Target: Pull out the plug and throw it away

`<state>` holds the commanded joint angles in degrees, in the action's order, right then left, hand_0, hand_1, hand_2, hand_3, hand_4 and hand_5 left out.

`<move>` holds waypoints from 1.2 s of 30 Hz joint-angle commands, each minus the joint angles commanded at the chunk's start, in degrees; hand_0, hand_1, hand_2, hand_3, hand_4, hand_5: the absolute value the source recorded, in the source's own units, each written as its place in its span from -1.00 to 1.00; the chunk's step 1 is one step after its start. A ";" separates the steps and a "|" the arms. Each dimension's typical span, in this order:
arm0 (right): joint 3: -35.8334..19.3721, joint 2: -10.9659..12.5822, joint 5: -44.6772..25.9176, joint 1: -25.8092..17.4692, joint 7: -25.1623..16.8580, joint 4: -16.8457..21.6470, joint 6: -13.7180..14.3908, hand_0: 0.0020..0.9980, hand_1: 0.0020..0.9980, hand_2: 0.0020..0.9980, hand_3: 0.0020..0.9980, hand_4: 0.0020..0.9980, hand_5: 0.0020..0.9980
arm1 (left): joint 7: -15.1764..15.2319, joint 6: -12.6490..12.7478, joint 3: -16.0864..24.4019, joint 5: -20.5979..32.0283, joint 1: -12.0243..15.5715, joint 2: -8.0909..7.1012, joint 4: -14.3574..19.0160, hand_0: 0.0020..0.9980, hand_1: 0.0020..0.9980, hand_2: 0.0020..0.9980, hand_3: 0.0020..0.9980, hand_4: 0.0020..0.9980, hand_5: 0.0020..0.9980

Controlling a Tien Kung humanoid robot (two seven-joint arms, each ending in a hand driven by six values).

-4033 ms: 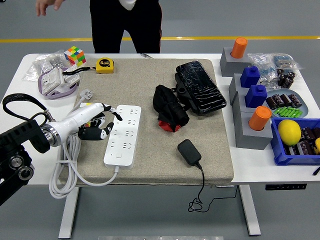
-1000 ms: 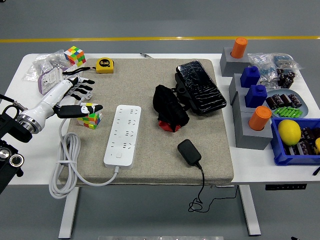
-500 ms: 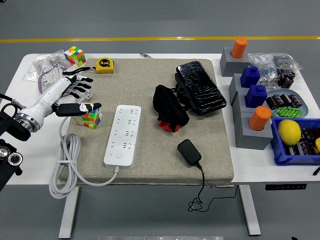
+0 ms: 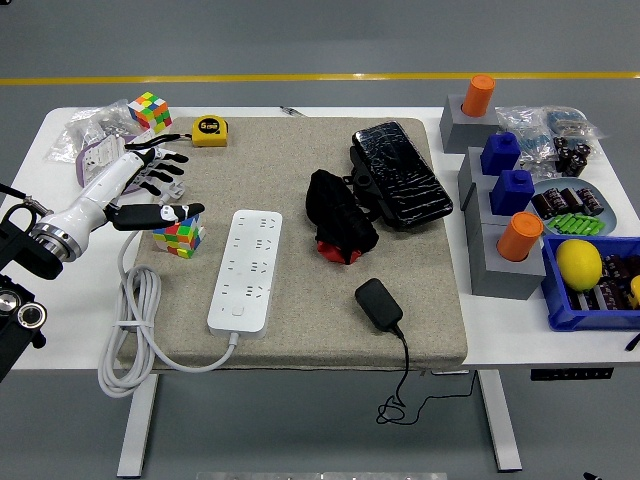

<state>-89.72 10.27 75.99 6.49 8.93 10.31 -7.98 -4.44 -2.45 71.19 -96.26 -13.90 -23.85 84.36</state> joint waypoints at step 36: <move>0.38 0.58 -0.39 0.02 -0.19 0.00 0.05 0.28 0.36 0.37 0.21 1.00 -0.03 | 0.14 -0.13 -0.95 0.02 -0.15 -0.26 0.19 0.07 0.40 0.47 0.58 0.87 -0.14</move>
<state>-89.34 10.84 75.60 6.51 8.74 10.31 -7.93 -4.30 -2.57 70.25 -96.24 -14.05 -24.11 84.55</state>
